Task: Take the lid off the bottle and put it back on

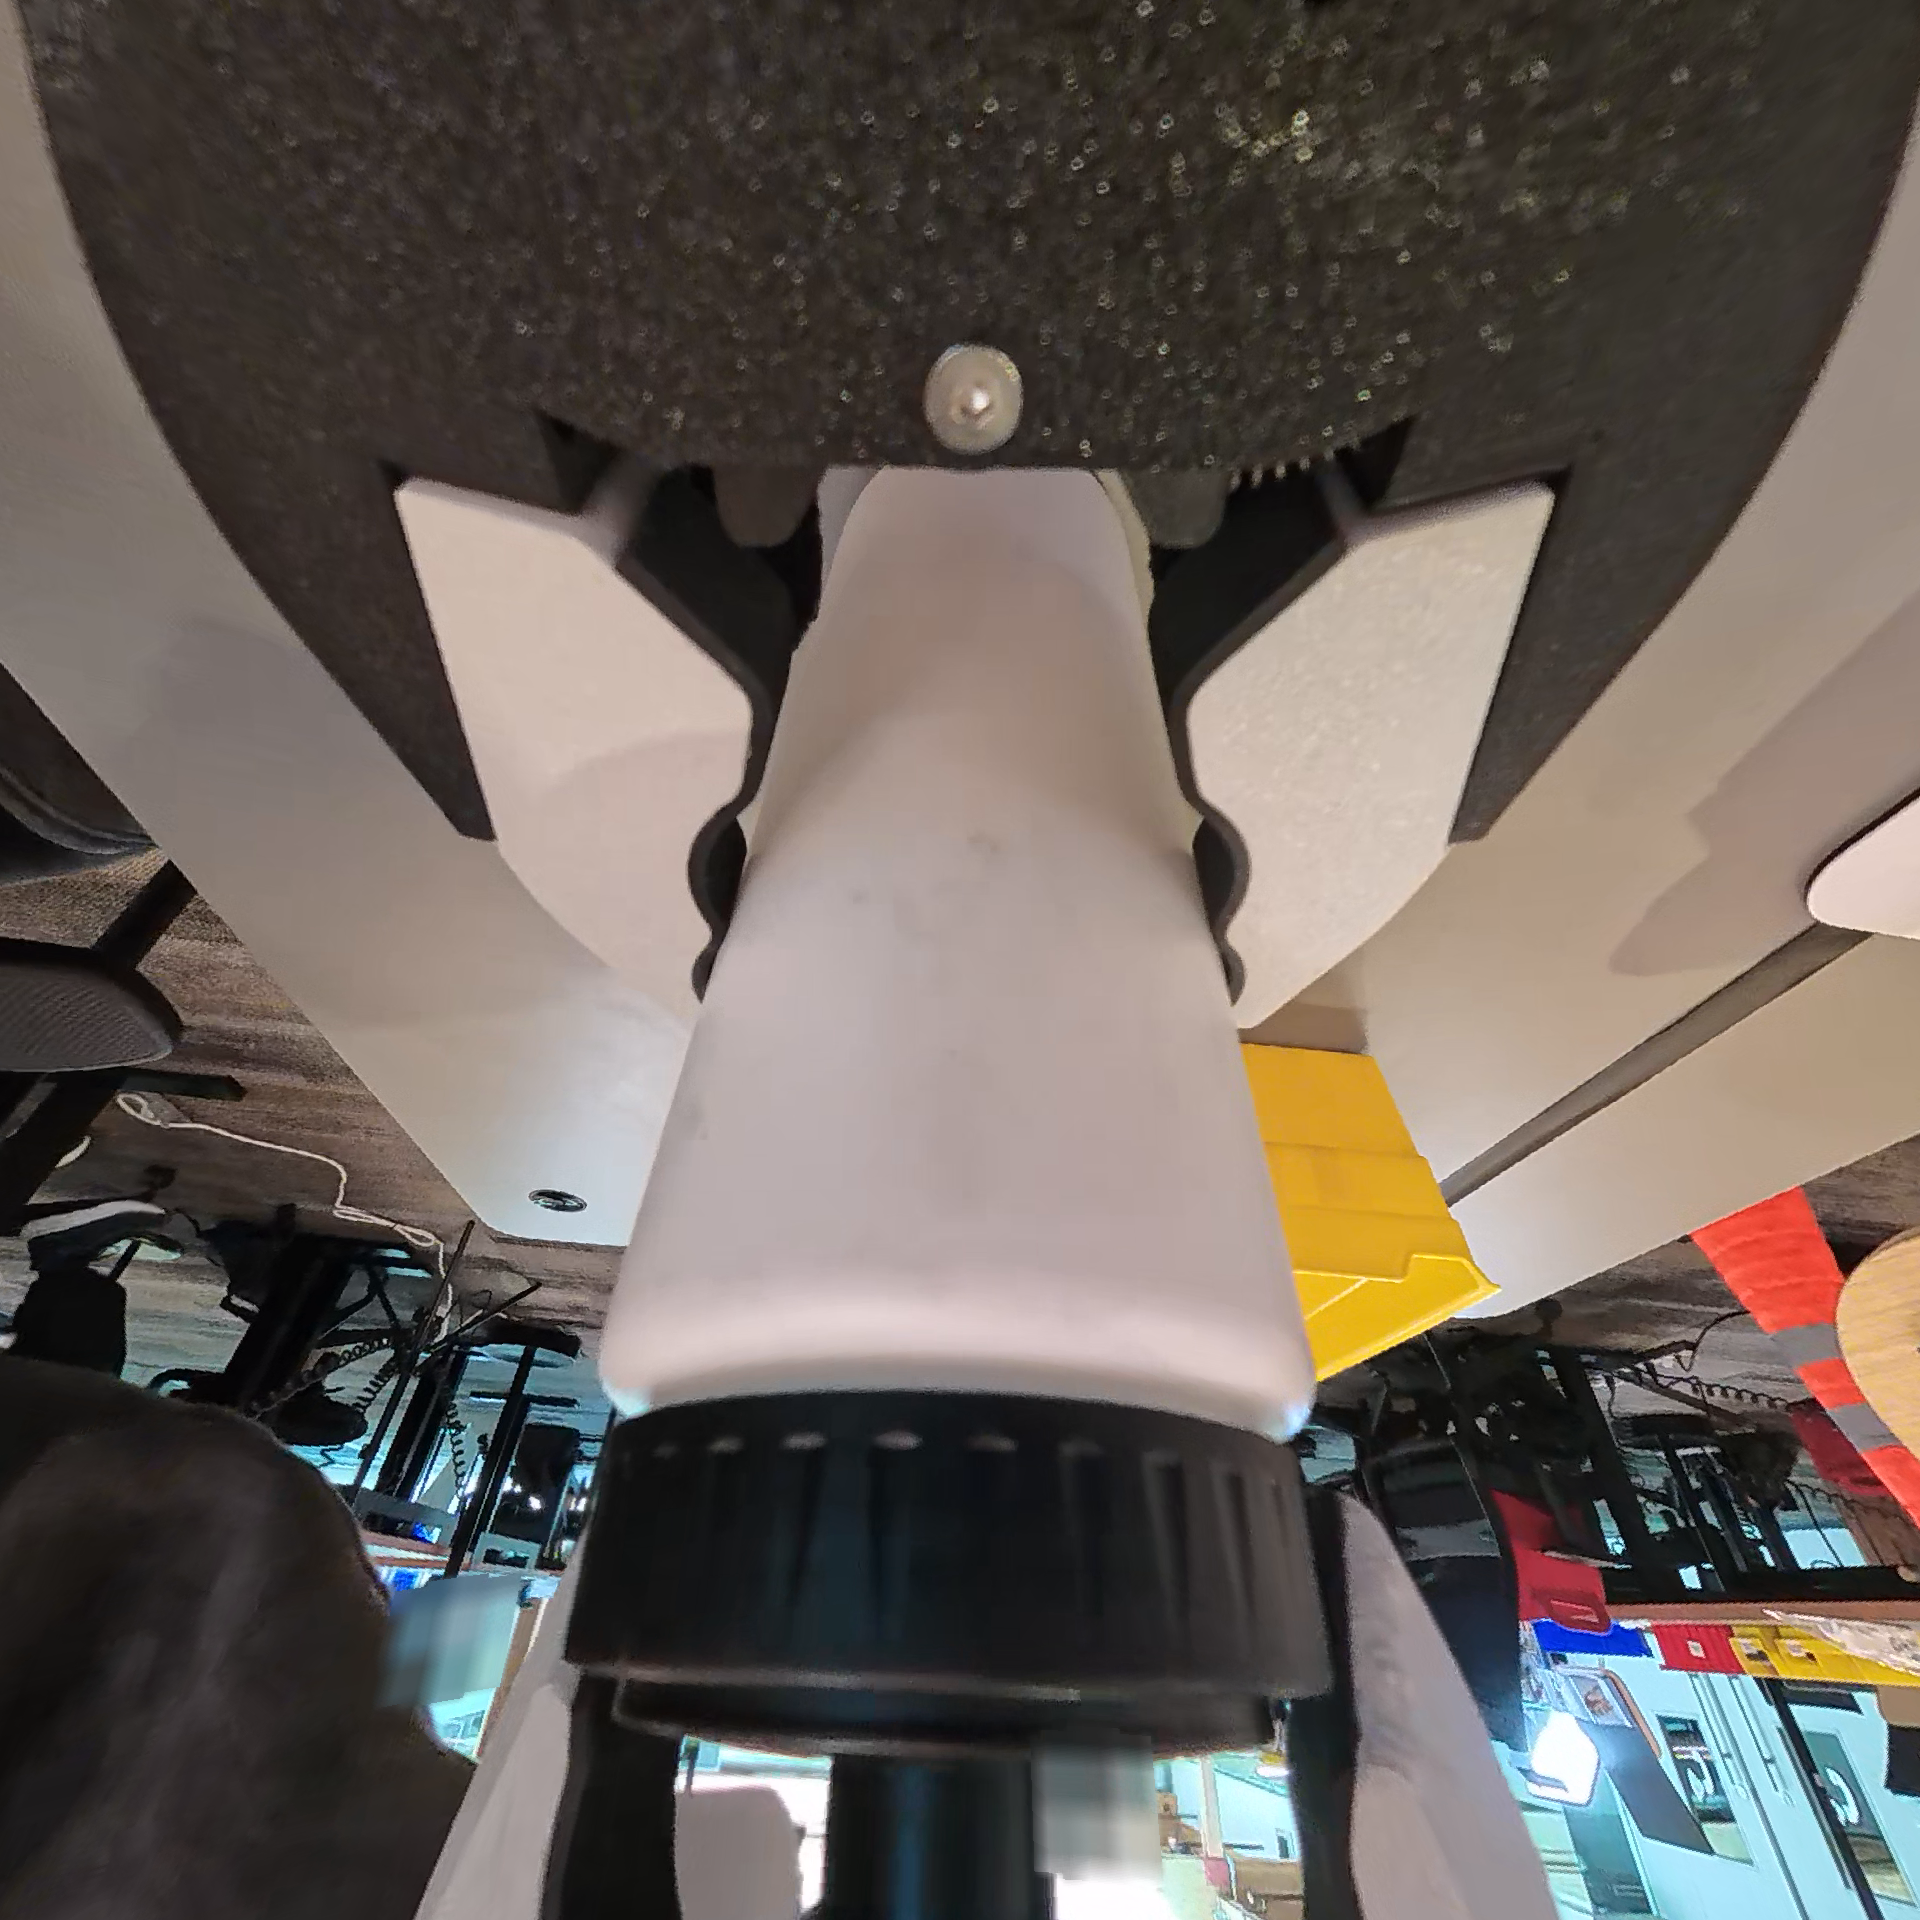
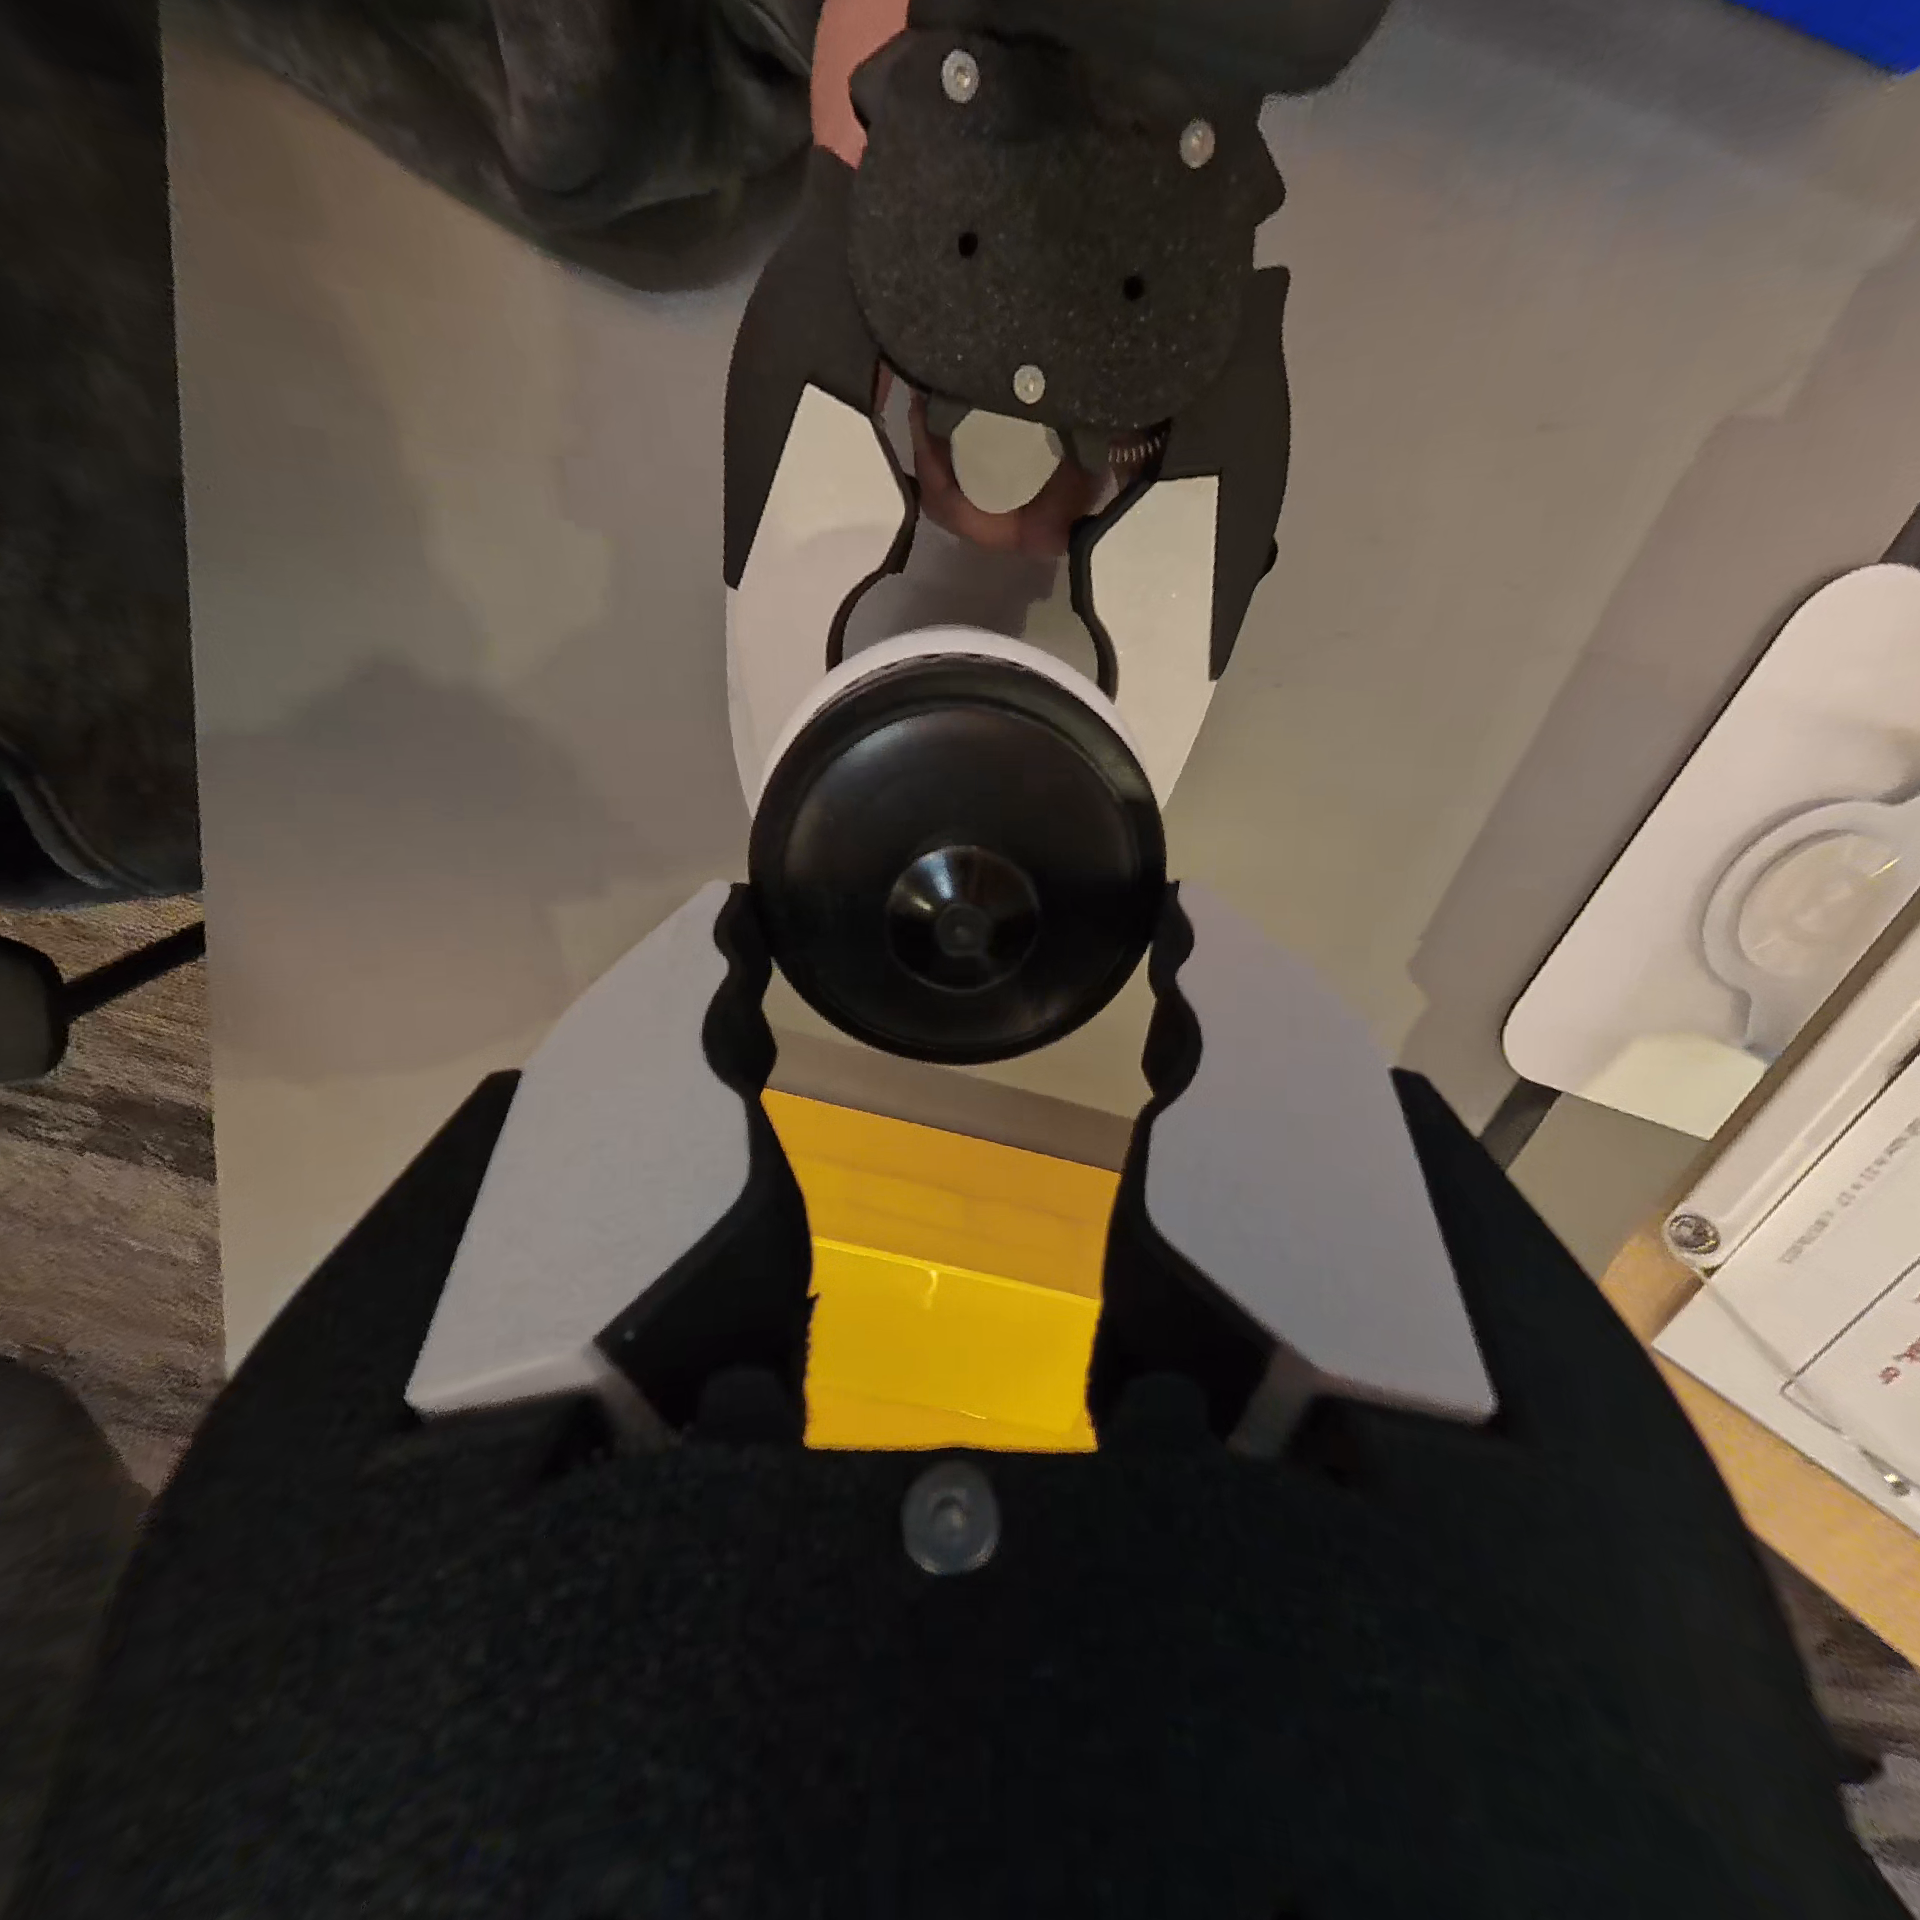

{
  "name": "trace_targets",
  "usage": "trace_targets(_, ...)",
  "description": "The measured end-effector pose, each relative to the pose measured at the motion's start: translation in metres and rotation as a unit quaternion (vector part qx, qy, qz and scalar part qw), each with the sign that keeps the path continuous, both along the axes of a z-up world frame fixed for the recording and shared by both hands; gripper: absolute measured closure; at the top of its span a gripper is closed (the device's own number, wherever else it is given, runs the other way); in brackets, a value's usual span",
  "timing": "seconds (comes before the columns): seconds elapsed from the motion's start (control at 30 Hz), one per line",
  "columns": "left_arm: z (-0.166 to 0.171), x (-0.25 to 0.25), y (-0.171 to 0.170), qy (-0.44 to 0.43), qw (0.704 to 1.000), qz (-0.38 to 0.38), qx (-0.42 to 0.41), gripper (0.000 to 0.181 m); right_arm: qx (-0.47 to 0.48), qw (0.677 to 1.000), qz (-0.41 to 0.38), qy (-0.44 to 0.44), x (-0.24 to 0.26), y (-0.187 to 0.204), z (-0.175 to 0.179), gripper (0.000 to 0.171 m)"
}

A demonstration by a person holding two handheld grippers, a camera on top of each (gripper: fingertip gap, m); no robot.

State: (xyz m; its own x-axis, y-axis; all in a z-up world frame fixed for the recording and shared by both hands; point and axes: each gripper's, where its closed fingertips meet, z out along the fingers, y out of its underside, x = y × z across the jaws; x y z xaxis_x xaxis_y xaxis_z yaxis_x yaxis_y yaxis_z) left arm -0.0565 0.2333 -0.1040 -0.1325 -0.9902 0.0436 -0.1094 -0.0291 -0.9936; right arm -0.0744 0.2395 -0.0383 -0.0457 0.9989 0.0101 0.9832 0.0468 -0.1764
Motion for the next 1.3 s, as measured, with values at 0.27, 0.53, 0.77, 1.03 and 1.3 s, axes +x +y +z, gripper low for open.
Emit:
trace_targets(0.27, 0.003, -0.006, 0.003, 0.011, 0.999, 0.029, 0.022, 0.090, 0.027, 0.990, -0.088, 0.109, -0.004, 0.001, 0.007, 0.080)
trace_targets(0.53, 0.012, -0.028, -0.001, 0.087, 0.988, 0.114, 0.064, 0.077, 0.169, 0.746, -0.358, 0.536, 0.012, -0.033, 0.039, 0.069)
trace_targets(0.77, -0.015, -0.126, -0.049, 0.114, 0.909, 0.397, -0.061, 0.093, 0.286, 0.631, -0.385, 0.610, 0.007, -0.097, -0.020, 0.088)
trace_targets(1.03, 0.002, -0.140, -0.104, 0.039, 0.936, 0.350, -0.029, 0.091, 0.273, 0.629, -0.471, 0.555, 0.030, -0.087, -0.054, 0.086)
trace_targets(1.3, -0.001, -0.139, -0.119, 0.035, 0.944, 0.327, -0.018, 0.093, 0.284, 0.653, -0.470, 0.522, 0.006, -0.045, -0.061, 0.062)
